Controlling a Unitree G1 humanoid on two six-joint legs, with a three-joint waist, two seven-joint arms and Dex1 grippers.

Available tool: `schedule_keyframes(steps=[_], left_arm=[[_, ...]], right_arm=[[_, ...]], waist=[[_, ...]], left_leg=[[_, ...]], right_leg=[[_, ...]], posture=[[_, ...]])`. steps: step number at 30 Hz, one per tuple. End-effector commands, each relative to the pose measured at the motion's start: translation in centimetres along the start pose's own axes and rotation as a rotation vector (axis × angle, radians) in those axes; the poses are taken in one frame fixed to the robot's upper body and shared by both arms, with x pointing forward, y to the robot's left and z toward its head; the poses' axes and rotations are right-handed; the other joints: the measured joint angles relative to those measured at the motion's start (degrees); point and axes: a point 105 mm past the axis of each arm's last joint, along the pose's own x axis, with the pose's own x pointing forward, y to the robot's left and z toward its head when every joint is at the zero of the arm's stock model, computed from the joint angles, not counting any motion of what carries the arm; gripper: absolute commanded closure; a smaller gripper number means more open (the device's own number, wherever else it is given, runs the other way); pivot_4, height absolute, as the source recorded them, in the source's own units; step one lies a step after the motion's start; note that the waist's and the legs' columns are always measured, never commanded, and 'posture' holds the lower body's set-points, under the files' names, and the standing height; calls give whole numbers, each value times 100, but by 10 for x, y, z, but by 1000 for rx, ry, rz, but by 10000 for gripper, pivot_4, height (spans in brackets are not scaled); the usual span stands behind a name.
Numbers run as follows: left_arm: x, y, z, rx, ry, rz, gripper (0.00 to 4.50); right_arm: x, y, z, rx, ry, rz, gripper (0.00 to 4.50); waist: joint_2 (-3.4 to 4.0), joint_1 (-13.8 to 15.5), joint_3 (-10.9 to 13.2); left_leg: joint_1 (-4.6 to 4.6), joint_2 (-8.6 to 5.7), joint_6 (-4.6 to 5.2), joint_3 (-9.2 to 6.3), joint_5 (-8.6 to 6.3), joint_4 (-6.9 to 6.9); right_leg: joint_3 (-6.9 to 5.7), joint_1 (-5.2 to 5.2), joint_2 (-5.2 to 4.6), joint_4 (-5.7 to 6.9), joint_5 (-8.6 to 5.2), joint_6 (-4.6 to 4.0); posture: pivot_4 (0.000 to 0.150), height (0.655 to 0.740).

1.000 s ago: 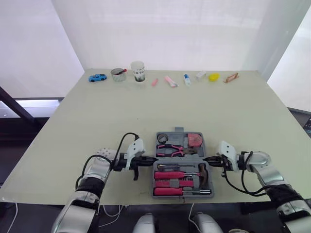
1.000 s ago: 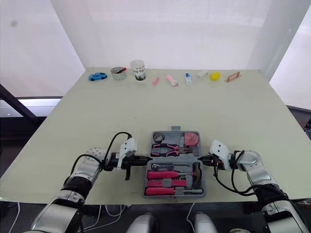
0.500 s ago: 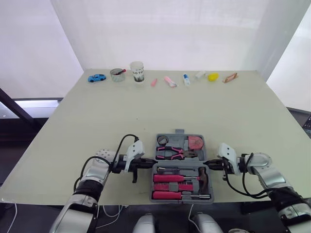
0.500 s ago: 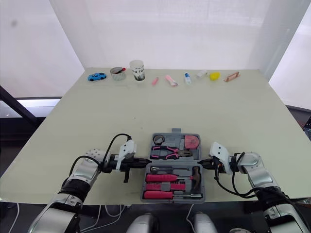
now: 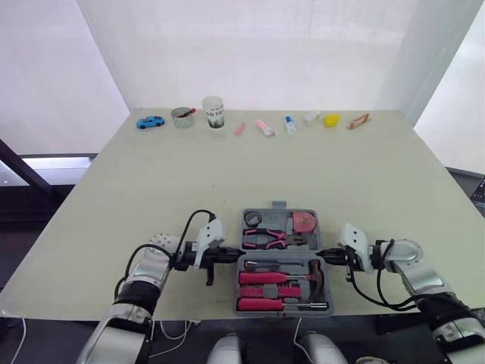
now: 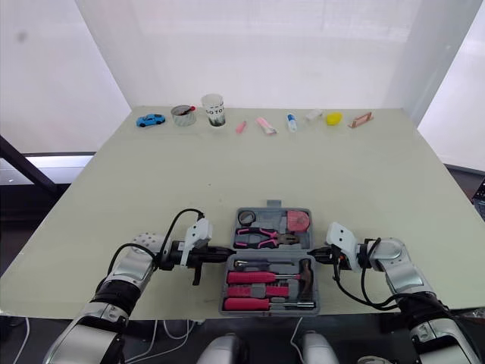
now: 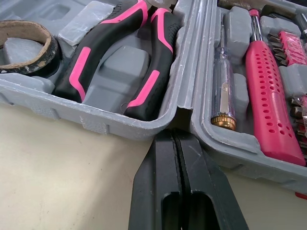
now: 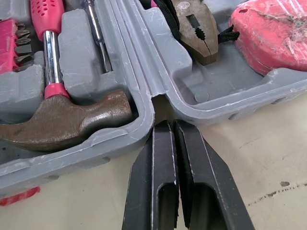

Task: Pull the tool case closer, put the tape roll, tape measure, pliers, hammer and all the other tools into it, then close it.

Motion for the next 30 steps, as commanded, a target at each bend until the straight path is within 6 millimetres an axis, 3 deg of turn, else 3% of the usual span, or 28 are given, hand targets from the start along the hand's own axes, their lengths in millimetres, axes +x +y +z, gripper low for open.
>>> schedule_keyframes(steps=[1,30], left_arm=[[8,-8,-7,-14,21,-44,45000],[7,-8,-11,-24,30,-33,45000]], right_arm=[[5,-5,19,-61,-58,-8,43543],[9,-5,19,-57,-74,-10,43543]], waist=[[0,0,0],[0,-7,0]], left_leg=[[0,0,0,0,0,0],[4,1,0,3,0,0]], right_leg=[[0,0,0,1,0,0],[3,0,1,4,0,-1]], posture=[[1500,7400],[1500,7400]])
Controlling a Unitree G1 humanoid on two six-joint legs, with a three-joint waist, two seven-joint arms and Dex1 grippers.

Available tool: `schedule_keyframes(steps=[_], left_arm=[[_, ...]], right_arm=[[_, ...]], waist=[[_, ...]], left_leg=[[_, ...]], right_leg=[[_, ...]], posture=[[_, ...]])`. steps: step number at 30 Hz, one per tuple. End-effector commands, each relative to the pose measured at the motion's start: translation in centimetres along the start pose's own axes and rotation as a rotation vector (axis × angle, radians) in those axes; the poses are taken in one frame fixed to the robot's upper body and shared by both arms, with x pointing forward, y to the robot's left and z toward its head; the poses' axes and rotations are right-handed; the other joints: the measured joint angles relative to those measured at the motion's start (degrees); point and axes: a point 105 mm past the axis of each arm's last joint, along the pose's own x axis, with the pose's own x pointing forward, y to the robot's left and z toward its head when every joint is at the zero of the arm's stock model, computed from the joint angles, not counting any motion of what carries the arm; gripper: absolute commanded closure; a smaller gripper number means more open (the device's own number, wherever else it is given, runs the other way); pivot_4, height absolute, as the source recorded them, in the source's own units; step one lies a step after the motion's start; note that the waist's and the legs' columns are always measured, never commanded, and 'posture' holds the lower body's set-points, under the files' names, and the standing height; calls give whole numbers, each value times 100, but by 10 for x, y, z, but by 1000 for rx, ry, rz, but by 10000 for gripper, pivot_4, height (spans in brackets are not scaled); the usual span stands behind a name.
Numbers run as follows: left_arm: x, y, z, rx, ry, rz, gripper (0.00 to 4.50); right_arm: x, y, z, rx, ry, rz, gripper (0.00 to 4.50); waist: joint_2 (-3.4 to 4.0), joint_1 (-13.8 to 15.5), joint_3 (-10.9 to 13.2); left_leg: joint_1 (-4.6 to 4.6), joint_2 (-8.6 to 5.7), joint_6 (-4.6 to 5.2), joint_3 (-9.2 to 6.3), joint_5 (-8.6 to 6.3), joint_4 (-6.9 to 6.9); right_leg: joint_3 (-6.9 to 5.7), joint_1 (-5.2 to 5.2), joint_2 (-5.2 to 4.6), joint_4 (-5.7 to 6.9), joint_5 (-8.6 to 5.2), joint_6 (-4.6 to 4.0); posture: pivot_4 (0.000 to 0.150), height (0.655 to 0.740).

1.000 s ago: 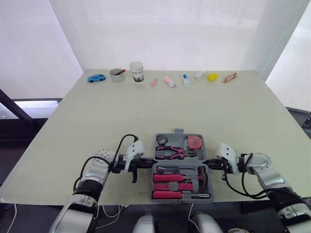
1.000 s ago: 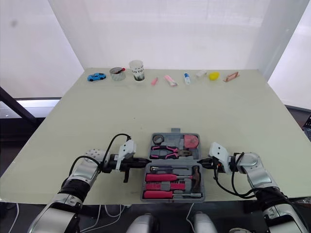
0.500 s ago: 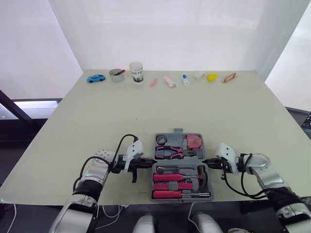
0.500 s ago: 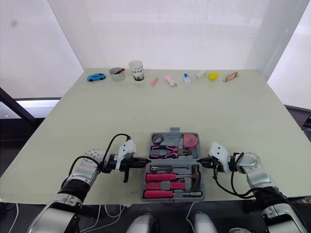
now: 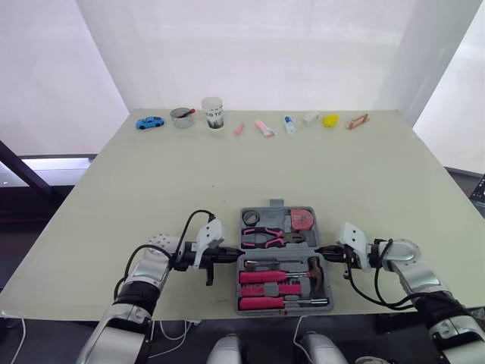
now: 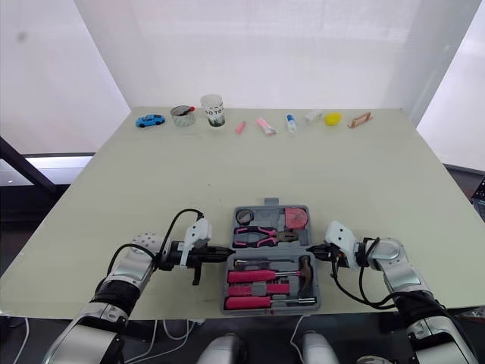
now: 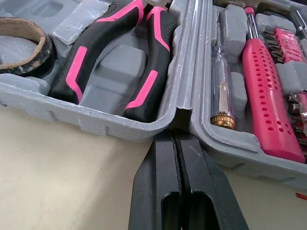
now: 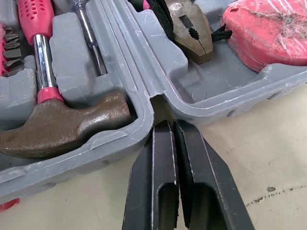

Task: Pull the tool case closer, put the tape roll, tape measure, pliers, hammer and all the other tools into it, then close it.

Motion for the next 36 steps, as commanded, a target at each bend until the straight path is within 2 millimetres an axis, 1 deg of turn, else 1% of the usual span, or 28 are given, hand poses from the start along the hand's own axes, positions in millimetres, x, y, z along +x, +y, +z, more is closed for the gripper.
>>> schedule_keyframes(steps=[1,3,6,9,13,15,18,20,26,30,31,32,33,34,35,36], left_arm=[[7,-8,-10,-21,30,-35,45000],[6,-7,-10,-21,32,-27,45000],[3,-5,-11,-21,36,-12,45000],[0,-2,-13,-21,42,10,45000],[-8,6,-10,-30,20,72,45000],[-15,10,-5,-51,-19,106,45000],[-24,13,-4,-61,-47,154,45000],[-29,13,-3,-66,-63,171,45000],[-62,10,0,-83,-158,285,45000],[-78,5,1,-99,-194,336,45000],[-83,3,1,-107,-204,354,45000],[-88,1,1,-115,-215,371,45000],[-94,-1,1,-124,-223,392,45000],[-98,-3,0,-131,-228,405,45000],[-104,-7,-1,-137,-229,423,42449],[-110,-11,-3,-145,-230,444,38603]], right_arm=[[6,1,16,-30,-44,29,43543],[4,6,13,-25,-26,51,43543],[3,4,10,-33,-12,32,43543],[0,1,9,-33,-10,7,43543],[-11,-8,4,-31,-8,-51,43543],[-20,-12,4,-22,-28,-93,43543],[-30,-16,3,-9,-58,-144,43543],[-35,-15,3,6,-75,-152,43543],[-68,-9,-2,101,-183,-256,43543],[-82,-2,-2,136,-236,-300,43543],[-86,0,-4,150,-250,-319,41417],[-91,2,-5,162,-263,-335,38181],[-97,4,-6,171,-273,-357,34661],[-100,6,-7,175,-278,-369,29970],[-106,8,-9,181,-280,-392,24642],[-112,9,-10,188,-287,-419,17561]], waist=[[0,0,0],[0,2,-1],[0,9,-1],[0,9,-1],[0,10,-1],[0,13,-1],[0,11,-1],[0,1,-1],[0,23,0],[0,38,0],[0,37,0],[0,35,0],[0,34,0],[0,31,0],[0,24,0],[0,25,0]], left_leg=[[0,0,0,0,0,0],[0,0,0,0,0,0],[0,0,0,0,0,0],[0,0,0,0,0,0],[0,0,0,0,0,0],[0,0,0,0,0,0],[-1,0,0,0,0,0],[-1,2,0,0,0,0],[-4,6,0,0,0,-5],[-5,5,0,1,0,-5],[-5,6,0,0,0,-4],[-4,5,0,1,0,-4],[-3,6,-1,1,0,-4],[-3,7,-1,0,-1,-4],[-3,7,-1,0,-1,-7],[-2,9,-1,0,-1,-8]], right_leg=[[0,0,0,0,0,0],[0,0,0,0,0,0],[0,0,0,0,0,0],[0,0,0,-1,0,0],[0,1,0,0,0,0],[0,0,0,0,0,0],[0,0,-1,0,0,0],[-1,0,-1,0,0,0],[-2,-1,-4,-6,-1,-1],[-3,0,-10,-9,-1,0],[-3,0,-10,-9,-1,-1],[-3,1,-11,-8,-1,-1],[-3,1,-11,-8,-1,-1],[-4,1,-11,-8,-1,-1],[-3,0,-11,-8,-2,-2],[-3,0,-11,-9,-4,-5]], posture=[[1500,7400],[1500,7400],[1500,7400],[1500,7400],[1500,7400],[1500,7400],[1500,7400],[1500,7400],[1500,7400],[1500,7400],[1500,7400],[1500,7400],[1500,7400],[1500,7400],[1500,7400],[1500,7400]])
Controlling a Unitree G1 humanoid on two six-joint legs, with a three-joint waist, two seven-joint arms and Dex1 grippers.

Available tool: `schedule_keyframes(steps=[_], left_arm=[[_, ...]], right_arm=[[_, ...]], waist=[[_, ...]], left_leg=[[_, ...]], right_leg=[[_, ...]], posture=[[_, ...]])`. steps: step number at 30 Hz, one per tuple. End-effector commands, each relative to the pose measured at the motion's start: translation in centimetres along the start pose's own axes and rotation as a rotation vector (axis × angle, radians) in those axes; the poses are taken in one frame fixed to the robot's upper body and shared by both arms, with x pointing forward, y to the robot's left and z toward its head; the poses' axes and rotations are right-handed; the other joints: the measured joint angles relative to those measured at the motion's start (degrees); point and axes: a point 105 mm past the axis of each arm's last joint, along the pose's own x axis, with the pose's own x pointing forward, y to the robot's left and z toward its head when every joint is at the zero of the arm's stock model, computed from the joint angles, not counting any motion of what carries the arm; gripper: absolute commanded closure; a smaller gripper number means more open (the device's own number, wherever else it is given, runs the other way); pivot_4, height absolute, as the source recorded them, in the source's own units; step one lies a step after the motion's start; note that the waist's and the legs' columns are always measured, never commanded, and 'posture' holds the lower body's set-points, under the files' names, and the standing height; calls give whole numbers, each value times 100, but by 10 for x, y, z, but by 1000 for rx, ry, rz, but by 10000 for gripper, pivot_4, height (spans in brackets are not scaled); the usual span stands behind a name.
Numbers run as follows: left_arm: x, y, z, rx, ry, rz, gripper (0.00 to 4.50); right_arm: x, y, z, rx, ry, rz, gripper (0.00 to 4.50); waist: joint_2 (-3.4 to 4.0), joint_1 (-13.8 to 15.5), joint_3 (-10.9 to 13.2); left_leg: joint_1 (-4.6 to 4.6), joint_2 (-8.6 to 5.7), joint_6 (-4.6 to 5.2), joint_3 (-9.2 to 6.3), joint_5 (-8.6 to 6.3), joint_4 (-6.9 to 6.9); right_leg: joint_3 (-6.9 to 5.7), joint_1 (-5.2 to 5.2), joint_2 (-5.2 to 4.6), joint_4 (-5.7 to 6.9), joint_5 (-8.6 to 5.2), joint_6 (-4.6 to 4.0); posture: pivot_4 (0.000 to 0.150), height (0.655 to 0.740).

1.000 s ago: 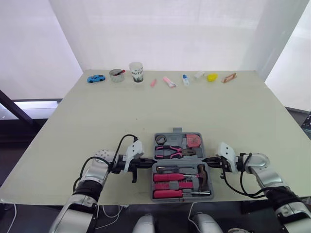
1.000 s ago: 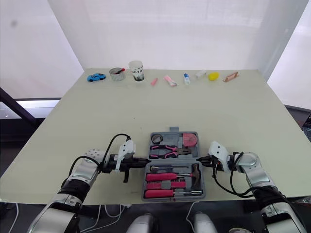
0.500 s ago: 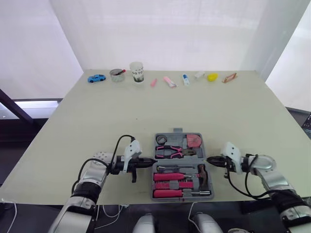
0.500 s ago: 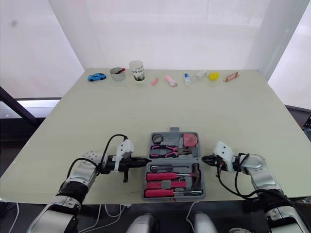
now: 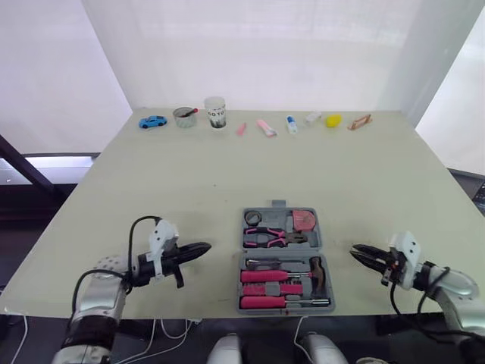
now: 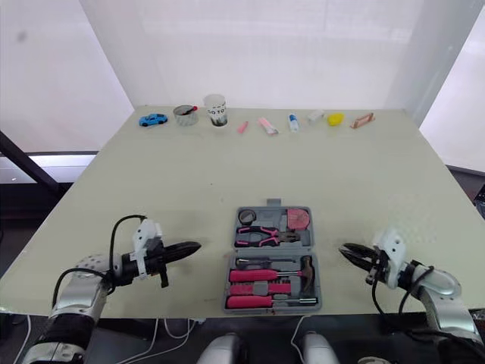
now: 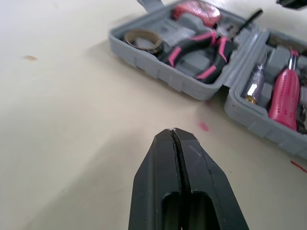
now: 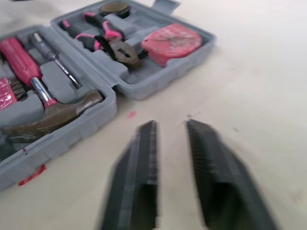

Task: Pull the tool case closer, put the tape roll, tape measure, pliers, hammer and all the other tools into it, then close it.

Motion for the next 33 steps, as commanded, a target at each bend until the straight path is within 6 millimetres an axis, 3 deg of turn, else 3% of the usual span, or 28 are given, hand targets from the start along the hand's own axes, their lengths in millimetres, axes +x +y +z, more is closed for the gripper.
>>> schedule_keyframes(steps=[1,4,6,9,14,19,27,30,33], left_arm=[[-23,1,13,14,-46,70,36600],[-44,-6,7,-25,-48,141,22798],[-55,-12,2,-48,-46,181,12160],[-67,-15,0,-69,-52,240,583],[-90,-17,-1,-88,-58,334,583],[-87,-22,5,-61,-48,305,583],[-38,-43,39,58,-57,76,583],[-15,-55,48,130,-36,-48,583],[0,-63,60,158,-42,-131,13817]], right_arm=[[-21,-8,15,-22,-66,-85,14032],[-40,-9,14,2,-87,-157,312],[-50,-10,15,23,-110,-205,0],[-64,-10,17,40,-133,-244,0],[-99,-6,12,61,-116,-293,0],[-106,-7,11,81,-85,-299,0],[-76,-1,22,75,-71,-174,0],[-54,-3,31,89,-53,-116,0],[-31,-8,42,110,-55,-86,0]], waist=[[1,0,0],[1,-5,0],[1,4,0],[1,11,0],[0,35,0],[2,13,0],[3,22,0],[4,21,0],[3,1,0]], left_leg=[[2,1,0,0,0,-1],[6,11,0,-10,0,-6],[7,10,-1,-18,-1,-8],[8,10,-1,-20,-1,-5],[2,7,-1,-25,-1,-6],[5,8,-2,-25,-2,-7],[3,7,-2,-25,-1,-6],[2,3,-1,-23,-1,-6],[2,-4,-1,-21,-1,-6]], right_leg=[[1,0,-1,1,-7,-12],[5,-1,-6,-1,-10,-17],[6,0,-11,-5,-11,-17],[5,0,-19,-5,-14,-13],[-2,-1,-27,-12,-23,-1],[-2,-1,-30,-15,-25,3],[-1,-1,-29,-15,-19,-8],[-1,-1,-28,-15,-13,-17],[1,-1,-19,-14,-12,-18]], posture=[[1500,7400],[1500,7400],[1500,7400],[1500,7400],[1500,7400],[1500,7400],[1500,7400],[1500,7400],[1500,7400]])
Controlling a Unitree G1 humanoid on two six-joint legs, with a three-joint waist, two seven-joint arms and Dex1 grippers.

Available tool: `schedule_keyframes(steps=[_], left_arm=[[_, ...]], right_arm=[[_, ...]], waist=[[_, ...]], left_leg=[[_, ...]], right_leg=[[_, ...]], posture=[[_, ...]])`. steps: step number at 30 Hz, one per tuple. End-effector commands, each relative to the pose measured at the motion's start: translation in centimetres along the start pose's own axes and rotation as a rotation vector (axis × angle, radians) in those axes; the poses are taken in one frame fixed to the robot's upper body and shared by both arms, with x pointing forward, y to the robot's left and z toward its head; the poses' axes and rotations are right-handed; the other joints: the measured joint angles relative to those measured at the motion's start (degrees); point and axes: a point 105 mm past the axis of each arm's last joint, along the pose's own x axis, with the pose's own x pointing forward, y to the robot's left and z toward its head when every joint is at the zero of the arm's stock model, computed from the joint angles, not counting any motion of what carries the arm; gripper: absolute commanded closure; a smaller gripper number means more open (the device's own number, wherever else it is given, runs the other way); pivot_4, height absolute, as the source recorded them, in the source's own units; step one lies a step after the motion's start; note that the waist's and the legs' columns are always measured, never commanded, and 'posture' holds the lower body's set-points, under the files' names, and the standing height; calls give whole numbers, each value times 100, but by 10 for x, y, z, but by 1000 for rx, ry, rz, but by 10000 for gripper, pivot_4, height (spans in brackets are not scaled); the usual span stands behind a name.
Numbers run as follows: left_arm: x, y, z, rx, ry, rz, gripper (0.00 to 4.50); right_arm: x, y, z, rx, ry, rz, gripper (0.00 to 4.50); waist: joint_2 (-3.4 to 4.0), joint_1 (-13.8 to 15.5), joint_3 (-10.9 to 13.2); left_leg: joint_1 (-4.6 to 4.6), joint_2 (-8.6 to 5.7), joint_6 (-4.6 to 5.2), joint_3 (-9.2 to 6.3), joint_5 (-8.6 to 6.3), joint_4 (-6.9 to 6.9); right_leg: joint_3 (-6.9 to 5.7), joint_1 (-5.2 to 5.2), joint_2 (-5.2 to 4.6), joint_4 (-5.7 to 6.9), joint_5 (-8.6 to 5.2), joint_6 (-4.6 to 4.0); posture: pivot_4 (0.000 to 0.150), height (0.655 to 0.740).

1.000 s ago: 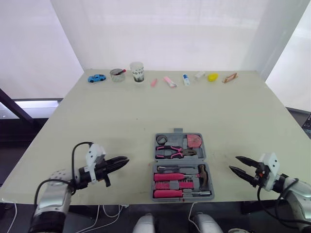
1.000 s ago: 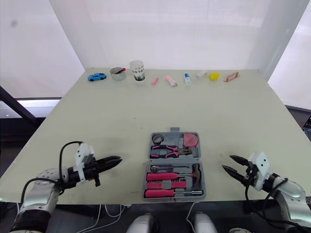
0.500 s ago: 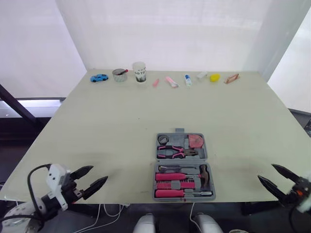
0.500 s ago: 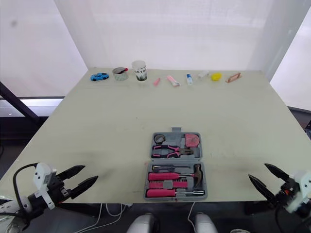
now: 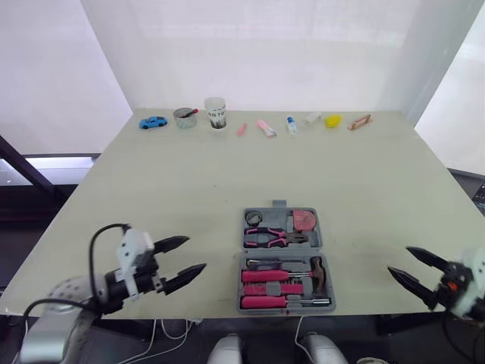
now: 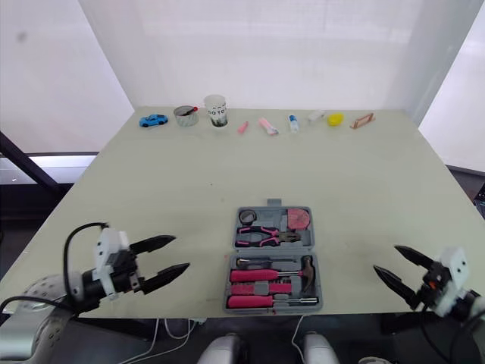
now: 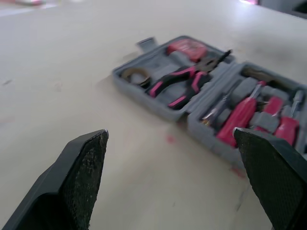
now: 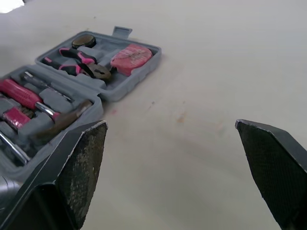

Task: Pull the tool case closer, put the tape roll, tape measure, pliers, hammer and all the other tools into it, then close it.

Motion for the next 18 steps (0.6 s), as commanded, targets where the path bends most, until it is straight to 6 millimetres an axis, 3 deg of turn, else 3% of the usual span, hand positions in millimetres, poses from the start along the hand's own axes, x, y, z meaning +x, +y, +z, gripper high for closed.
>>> schedule_keyframes(steps=[1,6,14,18], left_arm=[[13,-9,13,48,6,-100,18405],[39,-21,21,78,10,-262,44661],[83,-47,17,86,33,-491,44661],[94,-53,5,104,90,-553,44661]], right_arm=[[24,-3,16,-5,-2,24,0],[63,-6,21,43,29,69,0],[123,-9,32,126,54,134,0],[141,-13,30,202,100,155,0]], waist=[[-2,-16,1],[-1,8,2],[-1,0,3],[-1,-7,3]], left_leg=[[0,0,0,1,0,0],[-2,-2,1,-1,0,0],[-10,-7,1,26,1,3],[-10,-7,1,25,1,3]], right_leg=[[1,0,7,0,0,0],[0,0,22,2,1,-2],[4,-2,24,0,13,20],[4,-3,28,1,14,20]], posture=[[1500,7400],[1500,7400],[1500,7400],[1500,7400]])
